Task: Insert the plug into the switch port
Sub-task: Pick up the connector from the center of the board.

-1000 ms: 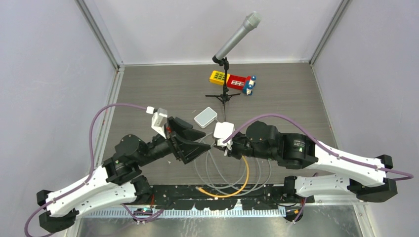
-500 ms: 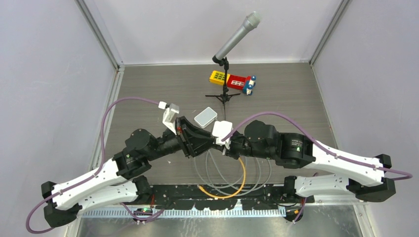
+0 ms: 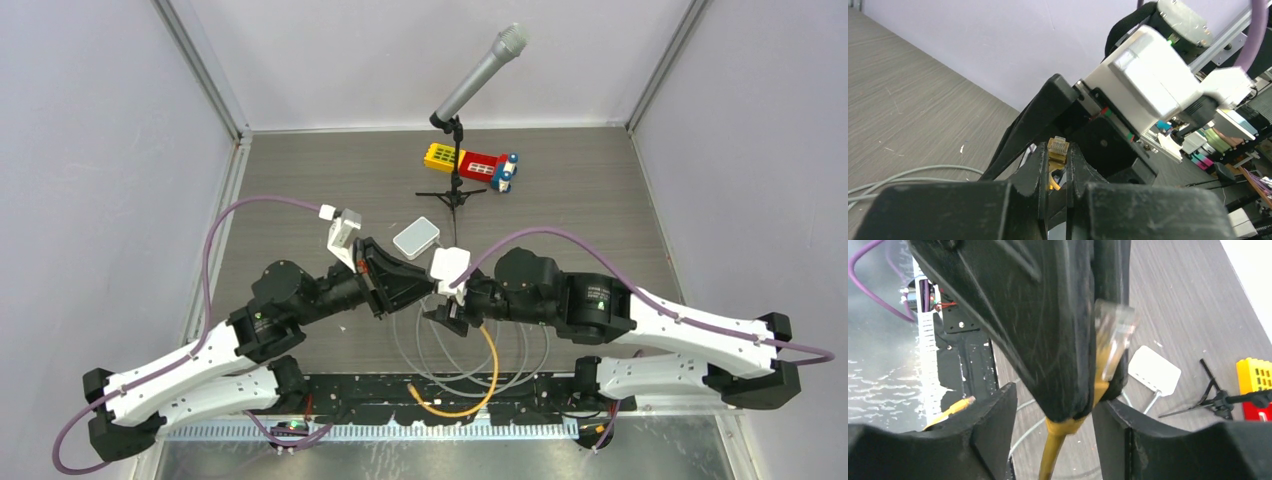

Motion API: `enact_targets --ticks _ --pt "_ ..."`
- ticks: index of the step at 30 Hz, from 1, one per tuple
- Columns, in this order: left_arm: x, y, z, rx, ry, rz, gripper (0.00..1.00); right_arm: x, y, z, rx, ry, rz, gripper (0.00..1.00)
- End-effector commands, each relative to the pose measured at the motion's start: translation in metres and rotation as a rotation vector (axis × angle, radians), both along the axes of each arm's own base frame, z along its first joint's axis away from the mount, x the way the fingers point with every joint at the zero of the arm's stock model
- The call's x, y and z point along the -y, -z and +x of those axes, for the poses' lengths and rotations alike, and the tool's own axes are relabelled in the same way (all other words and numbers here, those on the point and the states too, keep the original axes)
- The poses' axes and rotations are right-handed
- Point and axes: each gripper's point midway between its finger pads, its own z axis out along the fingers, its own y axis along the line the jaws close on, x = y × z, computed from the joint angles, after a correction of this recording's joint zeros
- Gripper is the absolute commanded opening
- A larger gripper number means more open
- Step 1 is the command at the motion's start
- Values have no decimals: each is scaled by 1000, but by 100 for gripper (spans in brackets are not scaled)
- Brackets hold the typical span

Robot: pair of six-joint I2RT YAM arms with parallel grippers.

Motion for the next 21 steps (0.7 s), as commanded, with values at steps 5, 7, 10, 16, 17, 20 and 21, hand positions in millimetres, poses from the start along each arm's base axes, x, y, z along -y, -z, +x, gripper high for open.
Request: enact_targets --ticks 5,7,10,16,17,20,21 --pt "-15 -41 -14 111 26 -108 0 4 -35 -28 -84 -73 310 62" --pt "-13 -41 -20 126 61 -109 0 8 -49 -37 -104 -109 417 62" --pt "-11 -44 -30 151 118 -119 0 17 -68 -43 -109 -124 538 59" --pt "-8 -49 -35 165 154 -142 0 23 -83 -51 -120 -163 620 49" --pt "-8 -50 -35 168 158 -145 0 22 -84 -52 -123 -164 623 48" --pt "-8 -51 -36 169 162 -148 0 22 -87 -53 -134 -168 646 44" --pt "-9 -51 -36 169 158 -151 0 22 -89 -53 -138 -169 662 43"
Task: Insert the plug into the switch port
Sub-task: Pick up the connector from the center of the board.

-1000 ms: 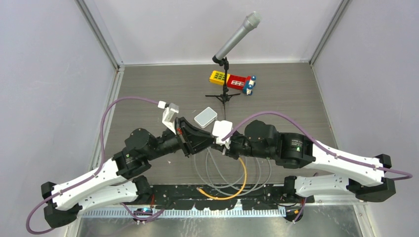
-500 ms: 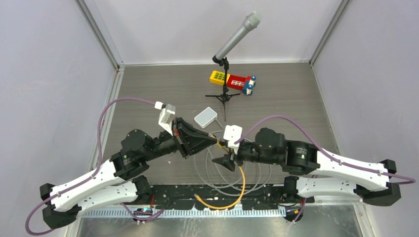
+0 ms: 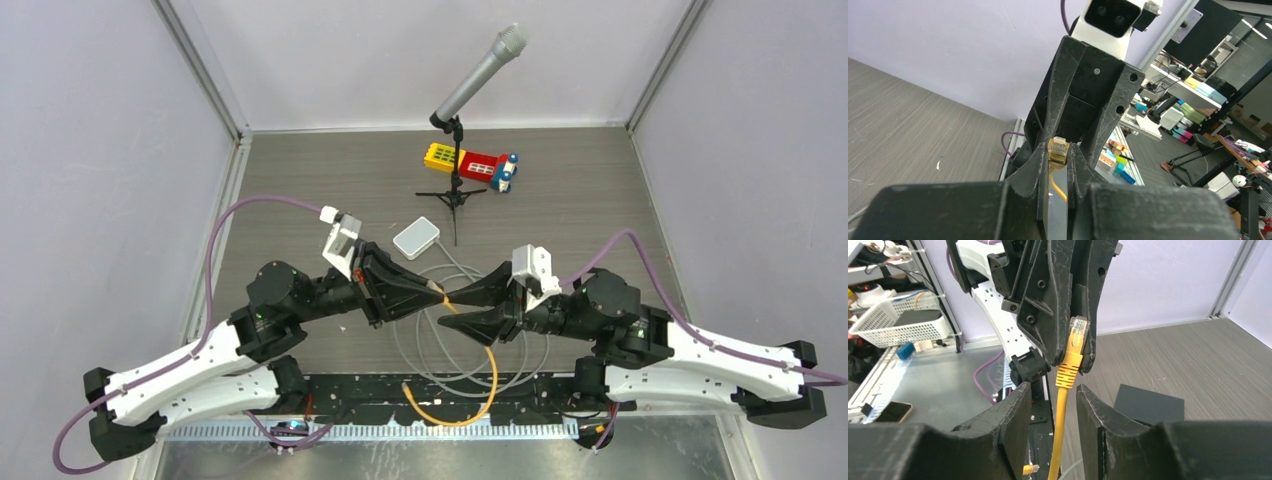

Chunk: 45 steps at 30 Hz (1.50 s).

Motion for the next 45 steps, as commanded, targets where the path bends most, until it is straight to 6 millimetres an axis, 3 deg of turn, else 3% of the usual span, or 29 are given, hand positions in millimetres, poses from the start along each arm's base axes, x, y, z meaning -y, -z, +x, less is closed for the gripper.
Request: enact_targets --ticks 1,9,25,39,42,45 --pt "-11 -36 -10 69 22 -112 0 -1 -22 -7 -21 -33 121 42" --pt "-20 -44 -10 74 0 -174 0 2 -30 0 -44 3 227 30" --pt "-20 -37 -5 66 -27 -173 0 9 -39 3 -70 21 353 34" --pt "-19 -35 -4 64 -29 -174 0 3 -35 5 -72 21 349 26" --pt "-19 -35 -4 65 -28 -174 0 4 -36 5 -73 23 355 20" --pt "-19 -34 -4 65 -30 -173 0 6 -38 4 -72 19 362 1"
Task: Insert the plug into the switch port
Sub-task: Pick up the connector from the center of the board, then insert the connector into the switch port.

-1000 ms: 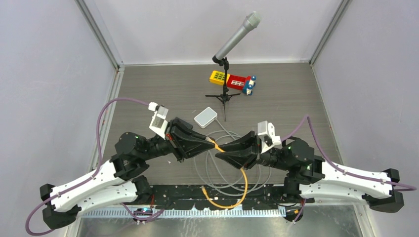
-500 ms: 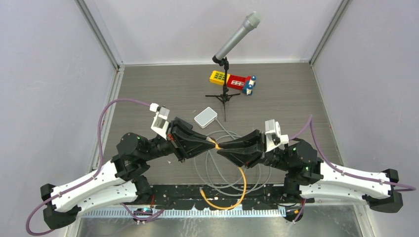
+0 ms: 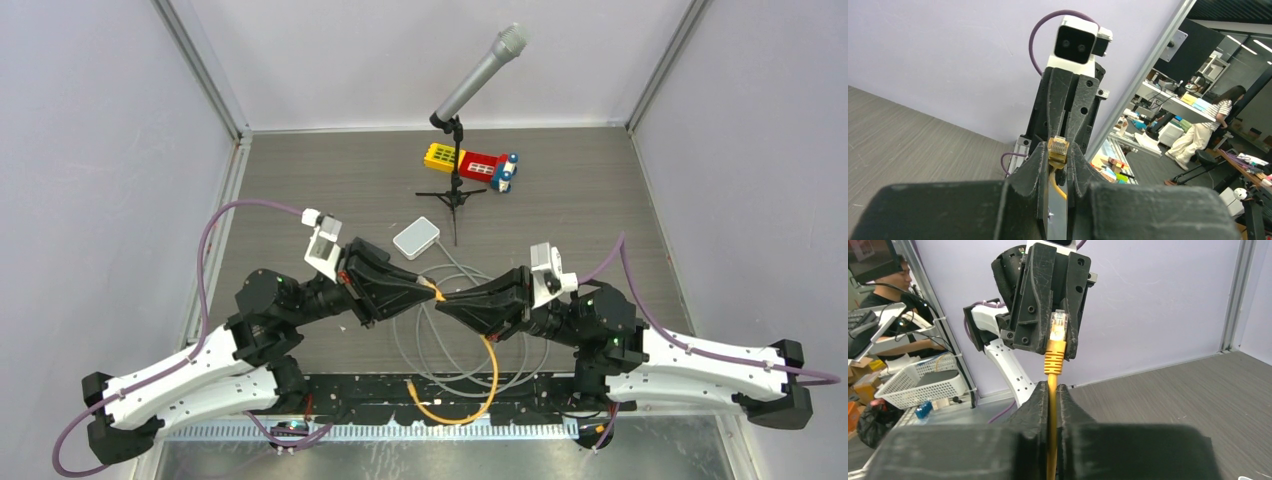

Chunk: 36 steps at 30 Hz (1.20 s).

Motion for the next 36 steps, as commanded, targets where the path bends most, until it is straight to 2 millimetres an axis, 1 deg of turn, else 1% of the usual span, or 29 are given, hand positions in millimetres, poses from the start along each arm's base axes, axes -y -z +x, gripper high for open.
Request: enact_targets --ticks 1,2,4,5,6,7,8,10,14,15,17,21,22,24,27,30,33,36 --pt "-7 -16 -3 27 -6 -70 5 9 -19 -1 12 7 76 1" --pt "-8 -15 -2 23 -9 -70 18 10 -21 -2 15 8 79 0" --pt "-11 -14 1 11 -28 -70 61 13 -20 0 21 27 54 0" --pt "-13 -11 3 -3 -45 -64 73 16 -19 3 28 46 26 1" --pt "-16 -10 5 -12 -64 -60 80 20 -17 7 27 74 -11 1" --pt "-20 -8 7 -16 -84 -58 85 23 -8 12 20 109 -76 1" --pt "-25 -7 8 -18 -104 -55 88 29 -9 16 22 137 -106 0" --pt "-36 -3 11 -21 -152 -44 91 39 -6 21 33 181 -176 0" --pt "-54 5 15 -9 -231 -2 92 52 2 27 67 228 -303 1" --pt "-57 10 17 -14 -248 20 92 54 5 30 82 244 -340 0" --pt "-64 14 18 -15 -273 33 92 58 12 40 93 303 -415 1" --pt "-71 20 20 -28 -298 53 92 55 27 55 115 372 -536 1" --pt "-72 19 20 -29 -304 50 92 54 28 57 120 379 -550 1" --pt "-73 26 22 -41 -314 71 92 51 30 60 126 386 -567 0" --pt "-75 28 22 -47 -319 77 92 49 29 61 129 390 -566 1" --pt "-80 32 31 -70 -373 88 92 49 19 60 126 392 -522 0" --pt "-88 43 44 -121 -456 128 91 46 -7 58 86 387 -398 1" --pt "-101 54 61 -186 -571 174 90 32 -32 51 34 332 -279 0"
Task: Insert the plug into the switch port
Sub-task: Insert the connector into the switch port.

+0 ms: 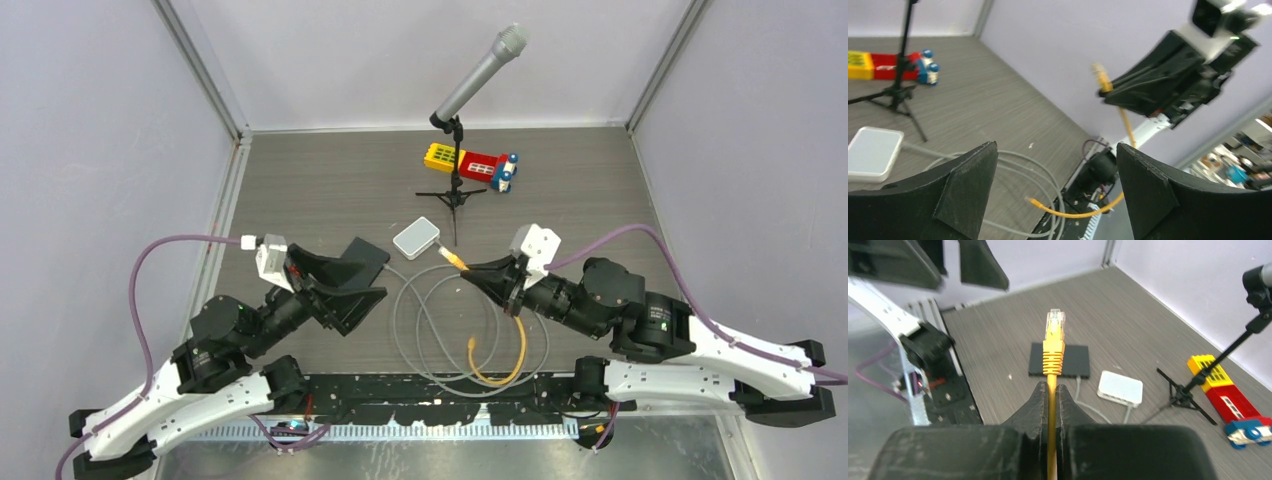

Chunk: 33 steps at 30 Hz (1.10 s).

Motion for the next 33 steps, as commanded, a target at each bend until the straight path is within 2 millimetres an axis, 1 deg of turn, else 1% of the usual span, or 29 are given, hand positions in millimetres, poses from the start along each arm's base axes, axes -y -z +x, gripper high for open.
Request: enact_targets --ticks 1,2,5,8,9,11,12,13,14,15,17,19,21,22,24,27,28,29,31,32,33 --pt "-28 6 28 -80 -211 45 90 -18 -73 -10 -42 -56 299 0" --pt "-36 6 34 -95 -263 48 89 -26 -79 -12 -68 -77 329 0" --pt "-60 14 49 -151 -409 80 87 -56 -91 -22 -170 -158 400 1" --pt "-85 19 57 -182 -531 100 86 -79 -98 -31 -254 -233 474 0" --pt "-93 21 59 -188 -563 109 85 -85 -96 -32 -283 -242 496 0" --pt "-105 25 62 -199 -622 130 85 -89 -86 -24 -329 -203 554 0" --pt "-110 28 64 -205 -651 148 85 -89 -73 -14 -363 -146 579 0" --pt "-114 32 66 -214 -678 167 85 -88 -50 -1 -403 -60 591 1" --pt "-116 35 68 -220 -700 190 85 -85 -25 14 -444 43 598 1" --pt "-117 39 70 -225 -715 210 85 -83 7 27 -465 128 577 1" --pt "-114 47 74 -233 -733 249 85 -78 69 46 -468 250 469 1" --pt "-105 54 78 -236 -733 282 87 -72 124 63 -475 330 321 0" --pt "-91 59 83 -222 -710 318 89 -63 163 81 -501 385 188 1" --pt "-83 62 86 -213 -701 338 89 -59 178 88 -519 389 130 0" --pt "-65 66 93 -200 -680 375 90 -48 202 101 -562 407 46 0" --pt "-37 72 111 -204 -622 423 92 -34 219 120 -608 406 -26 0" --pt "-24 80 121 -222 -578 445 91 -29 224 125 -618 411 -56 0" --pt "-17 87 133 -251 -551 449 91 -23 230 131 -629 417 -89 1" --pt "-7 101 158 -317 -477 428 91 -17 244 137 -652 425 -167 0" --pt "-3 105 174 -326 -452 407 90 -15 250 139 -659 420 -199 0" --pt "-3 113 187 -346 -436 406 89 -16 254 139 -667 410 -224 0"
